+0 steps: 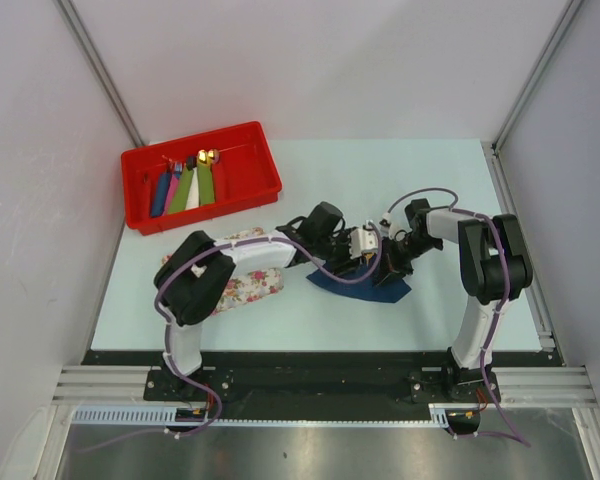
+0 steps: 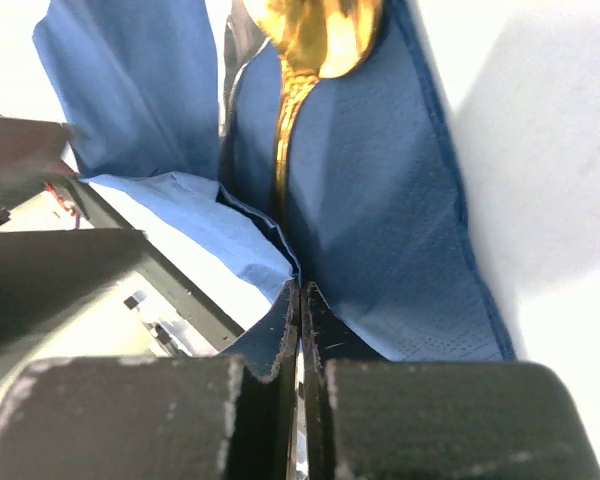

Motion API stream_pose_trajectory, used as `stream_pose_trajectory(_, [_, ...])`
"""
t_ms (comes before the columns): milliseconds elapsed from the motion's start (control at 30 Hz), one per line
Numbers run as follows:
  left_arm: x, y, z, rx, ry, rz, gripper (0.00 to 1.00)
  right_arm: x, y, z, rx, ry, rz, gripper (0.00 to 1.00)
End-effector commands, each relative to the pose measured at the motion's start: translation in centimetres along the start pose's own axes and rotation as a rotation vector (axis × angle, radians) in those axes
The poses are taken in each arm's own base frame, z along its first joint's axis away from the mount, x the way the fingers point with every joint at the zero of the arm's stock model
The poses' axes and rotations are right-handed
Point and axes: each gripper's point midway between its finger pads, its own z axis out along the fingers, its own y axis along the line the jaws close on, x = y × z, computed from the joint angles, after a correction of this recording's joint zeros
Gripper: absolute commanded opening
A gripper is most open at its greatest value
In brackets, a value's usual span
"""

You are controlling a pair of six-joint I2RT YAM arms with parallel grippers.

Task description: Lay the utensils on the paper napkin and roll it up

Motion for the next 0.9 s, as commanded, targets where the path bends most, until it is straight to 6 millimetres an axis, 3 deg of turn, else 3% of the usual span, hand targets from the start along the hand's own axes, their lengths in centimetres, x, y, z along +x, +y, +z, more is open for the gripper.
stream_pose_trajectory(0, [-4.0,-0.2,-4.2,0.010,-0.110,-0.125,0.55,-1.1,-0.5,0.1,0.042,-0.025,-0.028,0.00])
stream_pose_trajectory(167, [-3.3,-2.4,-4.0,0.095,-0.098,-0.241,0.46,-1.5,-0.3,0.1,0.044,-0.036,-0.019,0.06])
stream_pose_trajectory(367, [-3.1,-3.3,-2.9,0.152,-0.083,-0.376,0.36,-1.7,0.1,0.0,0.042,-0.042,-0.033,0.08])
stream_pose_trajectory(733, [0.6,-2.9,0.1,0.153,0.048,-0.685,0.22,-2.1,0.6,-0.6,0.060,-0.059,-0.052,0.13])
stream_pose_trajectory(867, [1.9,-2.3,0.5,0.132,0.076,-0.744,0.20,-2.2,1.0,-1.3,0.070,-0.070,-0.064,0.22])
